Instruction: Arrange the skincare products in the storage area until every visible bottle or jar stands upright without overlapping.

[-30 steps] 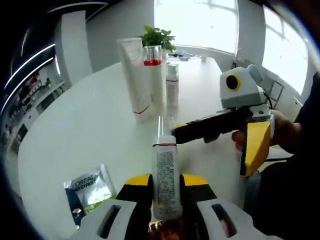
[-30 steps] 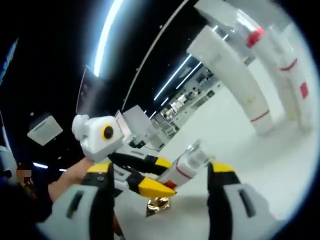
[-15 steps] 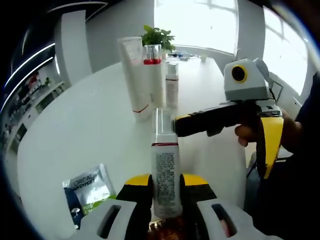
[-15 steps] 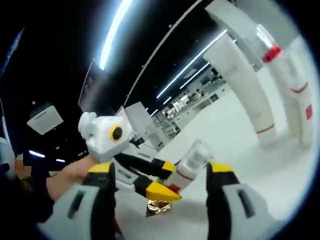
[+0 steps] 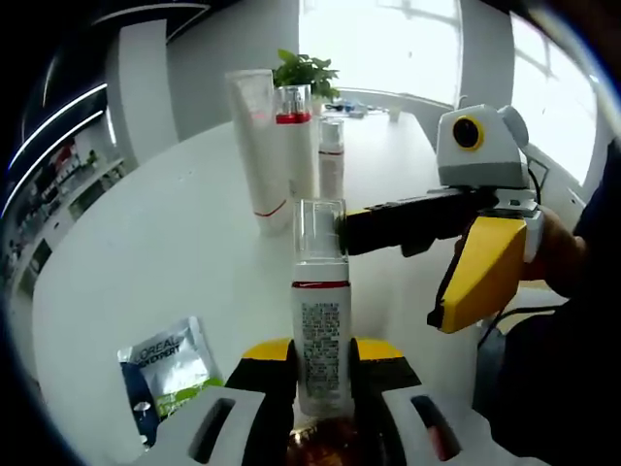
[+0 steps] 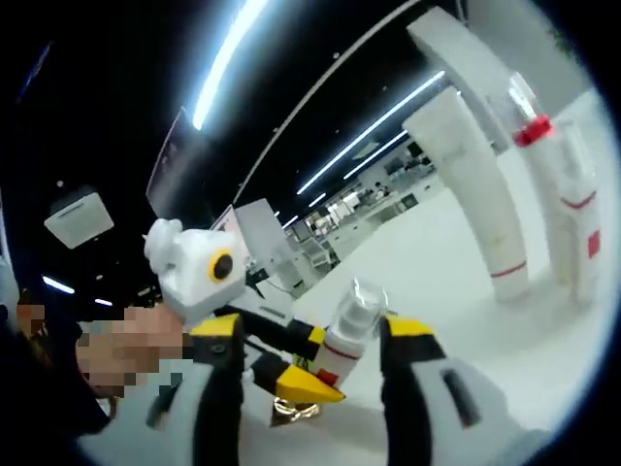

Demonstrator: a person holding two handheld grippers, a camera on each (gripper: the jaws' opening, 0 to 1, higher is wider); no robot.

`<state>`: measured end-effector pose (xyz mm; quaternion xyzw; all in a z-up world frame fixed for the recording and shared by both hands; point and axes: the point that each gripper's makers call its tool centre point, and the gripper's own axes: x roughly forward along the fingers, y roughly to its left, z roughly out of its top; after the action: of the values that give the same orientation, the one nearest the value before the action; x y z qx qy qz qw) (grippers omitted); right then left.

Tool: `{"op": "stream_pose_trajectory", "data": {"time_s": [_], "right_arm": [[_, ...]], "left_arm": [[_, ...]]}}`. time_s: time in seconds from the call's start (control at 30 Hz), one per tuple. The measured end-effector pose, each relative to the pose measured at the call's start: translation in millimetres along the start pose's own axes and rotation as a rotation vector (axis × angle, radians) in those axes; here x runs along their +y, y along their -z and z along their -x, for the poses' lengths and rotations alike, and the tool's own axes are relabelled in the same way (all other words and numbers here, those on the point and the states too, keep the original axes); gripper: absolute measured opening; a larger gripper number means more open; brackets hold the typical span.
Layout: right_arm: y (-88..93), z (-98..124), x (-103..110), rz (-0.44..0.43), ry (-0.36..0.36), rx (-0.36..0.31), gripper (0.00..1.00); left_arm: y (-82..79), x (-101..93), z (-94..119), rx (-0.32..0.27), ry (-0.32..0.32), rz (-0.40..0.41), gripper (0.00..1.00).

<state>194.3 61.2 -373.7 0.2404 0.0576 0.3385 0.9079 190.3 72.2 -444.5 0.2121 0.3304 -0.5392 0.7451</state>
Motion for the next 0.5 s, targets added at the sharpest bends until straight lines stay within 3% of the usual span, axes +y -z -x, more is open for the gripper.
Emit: {"op": "stream_pose_trajectory", "data": {"time_s": [0.5], "right_arm": [[-4.3,-10,5,0.173,0.044,0.004,0.4]], "left_arm": [[-0.1,-0.8,0,-0.008,0.004,0.002,0.2]]}}
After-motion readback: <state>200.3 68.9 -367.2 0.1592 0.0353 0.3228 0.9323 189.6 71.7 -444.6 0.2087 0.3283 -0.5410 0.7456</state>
